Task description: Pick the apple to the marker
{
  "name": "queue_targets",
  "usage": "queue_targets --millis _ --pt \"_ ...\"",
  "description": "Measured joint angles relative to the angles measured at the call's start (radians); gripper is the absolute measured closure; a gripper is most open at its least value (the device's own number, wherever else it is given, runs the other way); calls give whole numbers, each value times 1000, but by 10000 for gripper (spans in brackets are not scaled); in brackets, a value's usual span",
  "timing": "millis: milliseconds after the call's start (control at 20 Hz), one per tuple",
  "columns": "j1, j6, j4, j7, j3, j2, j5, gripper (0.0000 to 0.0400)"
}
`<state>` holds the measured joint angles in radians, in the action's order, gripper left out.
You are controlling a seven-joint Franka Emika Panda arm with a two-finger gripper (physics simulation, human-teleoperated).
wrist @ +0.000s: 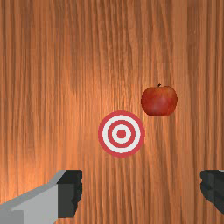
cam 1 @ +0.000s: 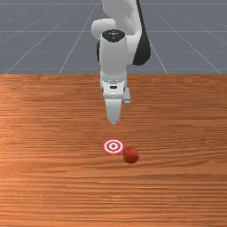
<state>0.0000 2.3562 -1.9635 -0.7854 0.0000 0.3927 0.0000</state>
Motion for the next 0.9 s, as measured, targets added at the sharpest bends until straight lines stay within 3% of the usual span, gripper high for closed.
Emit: queue_targets --millis 50,150,250,300,350,450,550,650,900 --pt "0 0 0 0 0 0 0 151" --pt "3 -9 0 30 -5 -3 4 56" --pt "4 -12 0 41 -8 -4 6 21" --pt "23 -72 -67 214 -42 -76 -7 168" --pt "32 -134 -87 387 -74 -132 -11 258" --pt "46 -233 -78 741 -121 -173 4 347" --pt "62 -313 -47 1094 -156 -164 48 380" --pt "68 -364 -23 1308 -176 -149 94 393" --pt "75 -382 15 1433 -175 -112 135 399"
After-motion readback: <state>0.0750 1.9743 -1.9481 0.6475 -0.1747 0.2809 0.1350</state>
